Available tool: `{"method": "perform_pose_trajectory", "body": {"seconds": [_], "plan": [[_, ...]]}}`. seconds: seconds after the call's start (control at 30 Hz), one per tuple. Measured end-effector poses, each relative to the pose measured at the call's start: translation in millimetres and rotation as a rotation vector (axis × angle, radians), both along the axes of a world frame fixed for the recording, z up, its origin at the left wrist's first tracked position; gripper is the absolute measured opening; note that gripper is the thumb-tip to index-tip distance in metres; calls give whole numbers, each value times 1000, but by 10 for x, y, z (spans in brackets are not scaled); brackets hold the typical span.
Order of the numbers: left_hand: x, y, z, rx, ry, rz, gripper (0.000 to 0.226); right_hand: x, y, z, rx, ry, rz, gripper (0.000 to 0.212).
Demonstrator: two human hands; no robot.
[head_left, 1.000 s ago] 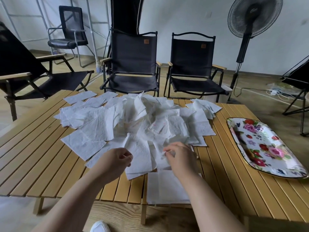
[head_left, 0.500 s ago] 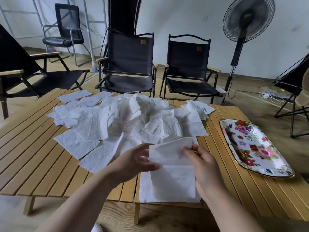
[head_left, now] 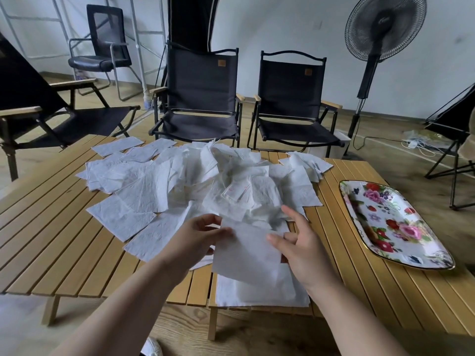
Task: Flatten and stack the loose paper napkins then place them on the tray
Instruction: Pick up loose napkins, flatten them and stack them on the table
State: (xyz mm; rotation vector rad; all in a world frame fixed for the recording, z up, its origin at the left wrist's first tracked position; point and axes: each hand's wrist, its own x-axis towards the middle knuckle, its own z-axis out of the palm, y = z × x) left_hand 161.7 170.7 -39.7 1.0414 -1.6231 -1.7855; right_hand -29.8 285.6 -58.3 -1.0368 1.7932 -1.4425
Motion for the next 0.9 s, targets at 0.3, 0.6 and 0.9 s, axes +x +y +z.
{"method": "perform_pose_trajectory", "body": {"seconds": [0.3, 0.6, 0.9], "plan": [[-27, 8, -48, -410, -157, -27, 32, -19, 85, 36, 57, 318, 20, 35], [2, -13, -70, -589, -268, -33, 10, -129, 104, 116, -11, 379, -20, 5], [-91, 75, -125, -416, -455, -239, 20, -292, 78, -71, 455, 206, 76, 17]]}}
